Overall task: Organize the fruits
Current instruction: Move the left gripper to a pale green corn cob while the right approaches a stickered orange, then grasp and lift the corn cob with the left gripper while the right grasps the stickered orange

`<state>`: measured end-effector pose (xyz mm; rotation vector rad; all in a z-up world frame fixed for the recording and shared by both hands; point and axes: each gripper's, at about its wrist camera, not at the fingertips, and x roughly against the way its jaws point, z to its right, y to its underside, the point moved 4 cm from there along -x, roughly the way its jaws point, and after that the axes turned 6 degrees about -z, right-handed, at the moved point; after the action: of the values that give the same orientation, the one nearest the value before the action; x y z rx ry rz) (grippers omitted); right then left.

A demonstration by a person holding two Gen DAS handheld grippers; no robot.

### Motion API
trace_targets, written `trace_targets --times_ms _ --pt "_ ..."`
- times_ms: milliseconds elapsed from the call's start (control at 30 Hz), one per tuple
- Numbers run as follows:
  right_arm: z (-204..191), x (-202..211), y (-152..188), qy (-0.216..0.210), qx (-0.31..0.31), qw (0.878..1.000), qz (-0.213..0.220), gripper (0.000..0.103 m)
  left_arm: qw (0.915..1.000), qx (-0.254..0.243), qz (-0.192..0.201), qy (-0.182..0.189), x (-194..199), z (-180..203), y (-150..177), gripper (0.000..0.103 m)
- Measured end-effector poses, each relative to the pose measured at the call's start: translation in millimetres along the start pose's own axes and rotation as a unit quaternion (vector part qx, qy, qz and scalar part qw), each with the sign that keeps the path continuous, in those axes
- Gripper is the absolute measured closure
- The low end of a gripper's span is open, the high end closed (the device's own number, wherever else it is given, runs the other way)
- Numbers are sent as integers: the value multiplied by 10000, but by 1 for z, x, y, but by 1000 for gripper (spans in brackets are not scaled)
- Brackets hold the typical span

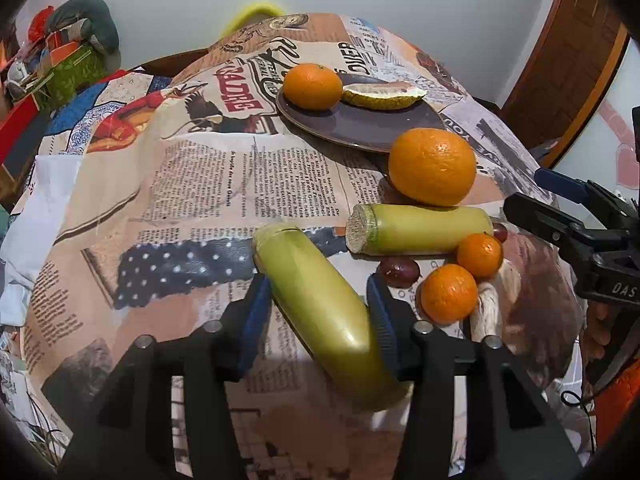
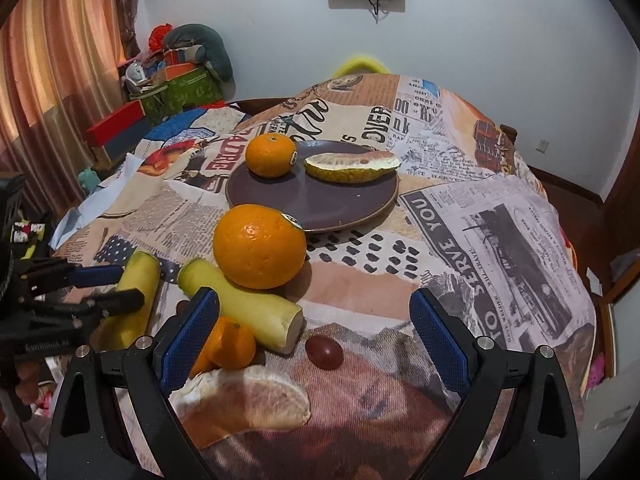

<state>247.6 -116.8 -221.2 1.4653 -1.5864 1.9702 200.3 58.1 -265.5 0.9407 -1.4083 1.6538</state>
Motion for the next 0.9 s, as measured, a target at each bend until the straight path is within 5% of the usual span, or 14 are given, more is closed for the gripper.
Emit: trace_targets --times_ms 133,367,733,900 --pt "-1 -8 -3 -66 26 9999 -73 7 9990 248 -145 340 -15 -4 -3 48" --pt "-11 -21 -11 -194 142 9997 -106 7 9991 166 -96 373 -25 -10 -21 60" --pt "-17 -49 -21 -609 -69 9975 -366 8 9988 399 172 223 -26 -35 -43 64" --pt "-16 -58 -23 -1091 -341 9916 -598 28 9980 459 349 260 -13 -36 -45 66"
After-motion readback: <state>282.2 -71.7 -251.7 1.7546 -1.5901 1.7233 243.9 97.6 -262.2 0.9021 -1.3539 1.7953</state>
